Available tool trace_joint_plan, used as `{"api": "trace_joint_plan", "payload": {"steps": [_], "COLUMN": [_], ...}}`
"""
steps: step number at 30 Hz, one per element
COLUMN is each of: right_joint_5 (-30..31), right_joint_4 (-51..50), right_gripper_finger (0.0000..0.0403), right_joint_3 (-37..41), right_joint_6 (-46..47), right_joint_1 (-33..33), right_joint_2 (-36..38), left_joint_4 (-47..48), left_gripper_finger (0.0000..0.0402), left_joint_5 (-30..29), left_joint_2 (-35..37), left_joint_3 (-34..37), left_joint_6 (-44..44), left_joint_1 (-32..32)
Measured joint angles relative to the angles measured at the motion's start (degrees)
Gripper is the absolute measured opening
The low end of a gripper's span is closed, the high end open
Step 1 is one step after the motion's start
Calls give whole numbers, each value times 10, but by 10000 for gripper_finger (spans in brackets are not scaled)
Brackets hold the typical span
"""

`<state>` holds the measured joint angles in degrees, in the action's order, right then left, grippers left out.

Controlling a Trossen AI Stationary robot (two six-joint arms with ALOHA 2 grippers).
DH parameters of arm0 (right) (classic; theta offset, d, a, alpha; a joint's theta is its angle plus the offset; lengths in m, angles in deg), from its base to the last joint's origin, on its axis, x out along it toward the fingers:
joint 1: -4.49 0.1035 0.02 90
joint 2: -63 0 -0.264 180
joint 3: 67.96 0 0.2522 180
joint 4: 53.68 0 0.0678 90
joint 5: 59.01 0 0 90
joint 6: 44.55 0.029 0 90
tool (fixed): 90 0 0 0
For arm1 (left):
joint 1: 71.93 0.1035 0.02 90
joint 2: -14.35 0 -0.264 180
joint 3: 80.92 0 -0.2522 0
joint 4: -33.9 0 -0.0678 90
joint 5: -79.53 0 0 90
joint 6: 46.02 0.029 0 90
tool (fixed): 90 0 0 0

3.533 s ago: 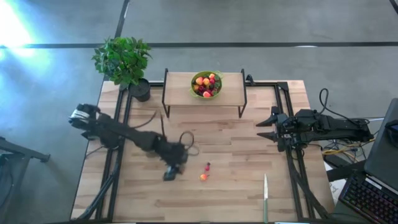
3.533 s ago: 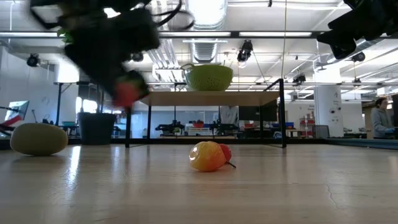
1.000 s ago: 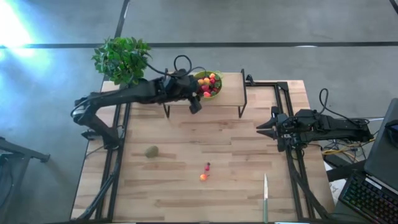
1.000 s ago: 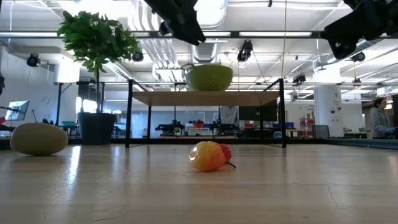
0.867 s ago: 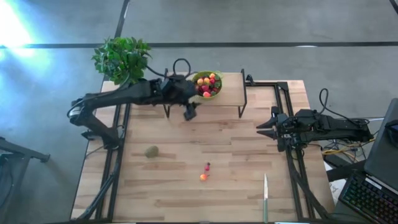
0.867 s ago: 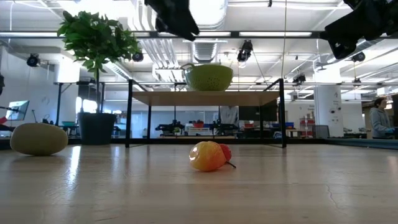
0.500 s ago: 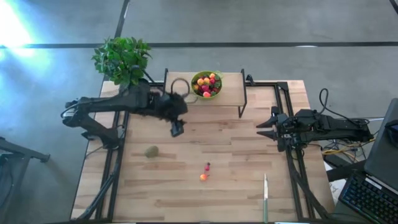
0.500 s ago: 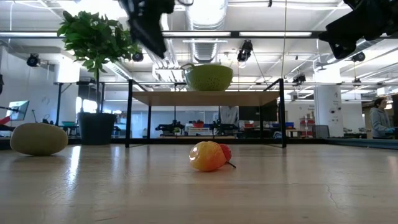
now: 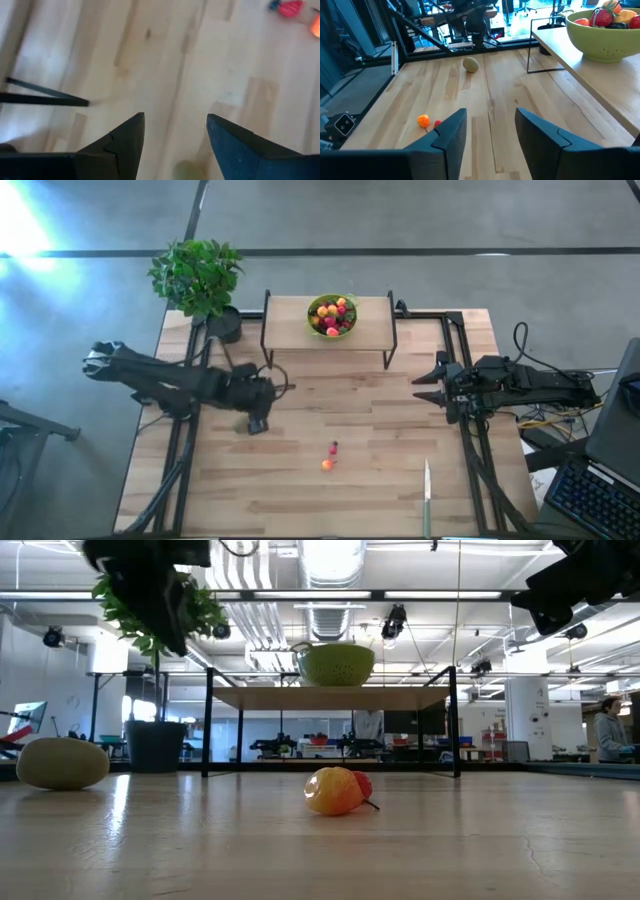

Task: Pick & Place Fruit
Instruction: Put the brown kiwi into the green strainer bowl on the shelf

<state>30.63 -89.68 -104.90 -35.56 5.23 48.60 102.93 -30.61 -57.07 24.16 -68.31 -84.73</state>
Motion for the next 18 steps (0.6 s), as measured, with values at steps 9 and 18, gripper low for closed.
{"api": "trace_joint_plan", "payload": {"steps": [9, 18], "right_joint_5": [0, 0], "right_joint_4": [0, 0], "right_gripper_finger": [188, 201], "right_joint_3": [0, 0], "right_joint_6": [0, 0], "right_joint_1": [0, 0], "right_joint_2": [0, 0], "left_joint_4": [-20, -27], "left_gripper_finger": [220, 220], "left_joint_5": [0, 1], "left_joint_2": [34, 29], "left_joint_3": [79, 121], "left_joint_6": [-76, -9], "left_joint_1": [-86, -140]}}
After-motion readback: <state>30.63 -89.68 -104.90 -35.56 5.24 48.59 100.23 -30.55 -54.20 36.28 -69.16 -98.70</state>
